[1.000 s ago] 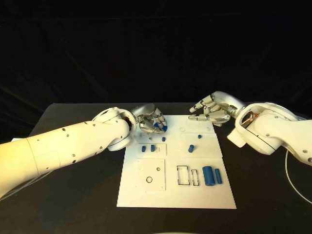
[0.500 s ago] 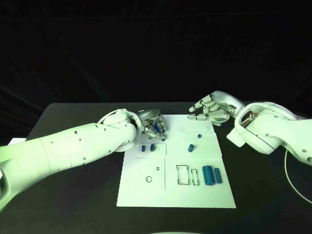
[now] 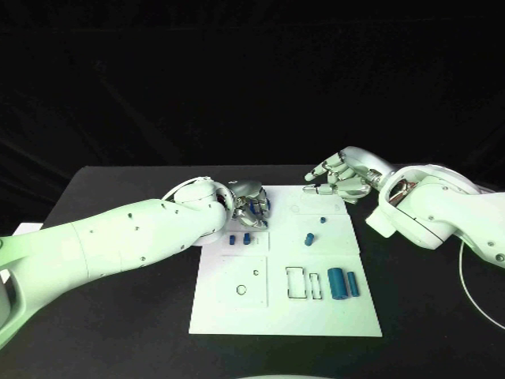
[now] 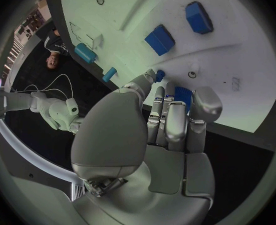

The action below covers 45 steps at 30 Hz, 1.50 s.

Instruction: Assemble the parts on the task board

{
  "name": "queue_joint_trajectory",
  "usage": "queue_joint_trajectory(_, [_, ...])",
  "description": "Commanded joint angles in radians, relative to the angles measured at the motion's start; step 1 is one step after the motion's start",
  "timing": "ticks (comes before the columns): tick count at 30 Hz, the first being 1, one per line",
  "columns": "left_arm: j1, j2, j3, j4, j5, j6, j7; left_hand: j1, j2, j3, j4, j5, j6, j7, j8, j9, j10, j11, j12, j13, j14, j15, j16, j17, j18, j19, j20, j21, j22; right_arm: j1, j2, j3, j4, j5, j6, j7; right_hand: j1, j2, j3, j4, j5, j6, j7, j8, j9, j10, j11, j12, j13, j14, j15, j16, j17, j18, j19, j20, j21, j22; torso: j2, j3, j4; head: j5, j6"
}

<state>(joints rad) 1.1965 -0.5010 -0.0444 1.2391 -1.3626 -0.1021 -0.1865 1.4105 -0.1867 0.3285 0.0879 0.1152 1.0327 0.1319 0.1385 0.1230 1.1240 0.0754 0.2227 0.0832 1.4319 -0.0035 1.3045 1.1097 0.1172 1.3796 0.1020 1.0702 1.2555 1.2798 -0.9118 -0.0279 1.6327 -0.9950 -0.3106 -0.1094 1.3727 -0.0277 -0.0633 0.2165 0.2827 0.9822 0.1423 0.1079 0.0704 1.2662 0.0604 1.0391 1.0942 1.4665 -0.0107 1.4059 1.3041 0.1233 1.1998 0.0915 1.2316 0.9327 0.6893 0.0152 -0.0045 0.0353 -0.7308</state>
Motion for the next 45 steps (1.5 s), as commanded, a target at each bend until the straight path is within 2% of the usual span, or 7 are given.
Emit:
queue_joint_trajectory(1, [-0.001,0.006,0.000,-0.003,-0.019,0.026,-0.019,0.010,0.018,0.003,-0.007,-0.006,0.017,-0.001,-0.001,-0.001,0.016,-0.003,0.008,0.000,0.011,-0.002,0.012,0.012,-0.015,0.013,-0.002,0.020,0.013,-0.001,0.002,0.000,0.000,-0.004,0.010,0.005,-0.002,0.008,-0.003,0.001,0.004,-0.005,0.000,0.004,0.001,-0.002,-0.005,-0.002,-0.001,0.046,-0.007,-0.004,-0.001,0.005,-0.008,0.001,-0.006,-0.002,0.000,-0.0002,-0.0001,0.000,0.000])
queue_joint_trajectory(6, [-0.004,0.014,-0.001,-0.010,-0.019,0.030,-0.025,0.022,0.029,0.014,-0.014,-0.005,0.033,-0.004,0.002,-0.001,0.034,-0.008,0.011,0.000,0.020,-0.006,0.026,0.026,-0.020,0.025,-0.006,0.049,0.033,-0.001,0.003,0.000,-0.001,-0.004,0.011,0.006,-0.002,0.008,-0.003,0.001,0.004,-0.005,0.000,0.004,0.001,-0.002,-0.005,-0.002,-0.001,0.046,-0.007,-0.004,-0.001,0.005,-0.008,0.001,-0.006,-0.002,0.000,0.0006,0.0008,-0.001,-0.002])
queue_joint_trajectory(25, [-0.012,0.042,-0.004,-0.039,-0.019,0.065,-0.050,0.040,0.045,0.039,-0.031,-0.007,0.053,-0.007,0.002,-0.005,0.054,-0.014,0.008,-0.002,0.029,-0.012,0.039,0.037,-0.027,0.039,-0.012,0.085,0.060,-0.001,0.006,0.000,-0.001,-0.004,0.012,0.006,-0.001,0.010,-0.003,0.001,0.004,-0.004,0.000,0.005,0.001,0.000,-0.005,0.001,0.000,0.046,-0.007,-0.004,0.001,0.005,-0.008,0.001,-0.006,-0.002,0.000,0.0003,0.0007,-0.004,-0.006])
queue_joint_trajectory(30, [-0.015,0.044,-0.004,-0.043,-0.019,0.065,-0.059,0.065,0.060,0.071,-0.056,-0.008,0.076,-0.007,0.006,-0.006,0.080,-0.019,0.008,0.001,0.037,-0.018,0.048,0.045,-0.034,0.053,-0.017,0.119,0.084,-0.001,0.006,0.000,-0.001,-0.004,0.013,0.006,-0.001,0.010,-0.003,0.001,0.004,-0.004,0.000,0.005,0.001,0.000,-0.005,0.001,0.000,0.046,-0.007,-0.004,0.001,0.005,-0.008,0.001,-0.006,-0.002,-0.001,0.0005,0.0010,-0.004,-0.006])
queue_joint_trajectory(36, [-0.016,0.040,-0.003,-0.036,-0.019,0.021,-0.046,0.071,0.061,0.097,-0.077,-0.008,0.093,-0.003,0.007,-0.007,0.097,-0.020,0.006,0.006,0.044,-0.019,0.055,0.050,-0.040,0.066,-0.020,0.152,0.106,-0.001,0.007,0.000,-0.001,-0.004,0.014,0.007,-0.001,0.010,-0.003,0.001,0.004,-0.004,0.000,0.005,0.001,0.000,-0.005,0.001,0.000,0.046,-0.007,-0.004,0.001,0.005,-0.008,0.001,-0.006,-0.002,-0.001,-0.0003,0.0009,-0.005,-0.006])
queue_joint_trajectory(43, [-0.015,0.009,0.005,-0.002,0.022,-0.034,-0.026,0.043,0.053,0.104,-0.075,-0.010,0.104,-0.002,0.005,-0.009,0.106,-0.020,-0.004,0.009,0.048,-0.019,0.055,0.046,-0.043,0.072,-0.021,0.166,0.117,-0.001,0.007,0.000,-0.002,-0.004,0.015,0.007,-0.001,0.010,-0.004,0.002,0.004,-0.004,0.000,0.006,0.001,0.000,-0.005,0.002,0.001,0.047,-0.007,-0.004,0.001,0.005,-0.007,0.001,-0.007,-0.002,-0.001,0.0004,0.0007,-0.006,-0.003])
queue_joint_trajectory(45, [-0.015,-0.005,0.012,0.015,0.042,-0.054,-0.021,0.038,0.052,0.105,-0.075,-0.010,0.107,-0.003,0.004,-0.009,0.109,-0.020,-0.007,0.009,0.048,-0.020,0.054,0.044,-0.044,0.074,-0.021,0.171,0.120,-0.001,0.007,0.000,-0.002,-0.004,0.015,0.007,-0.001,0.010,-0.004,0.002,0.004,-0.004,0.000,0.006,0.001,0.000,-0.005,0.002,0.001,0.047,-0.007,-0.004,0.001,0.005,-0.007,0.001,-0.007,-0.002,-0.001,0.0005,0.0011,-0.008,-0.004])
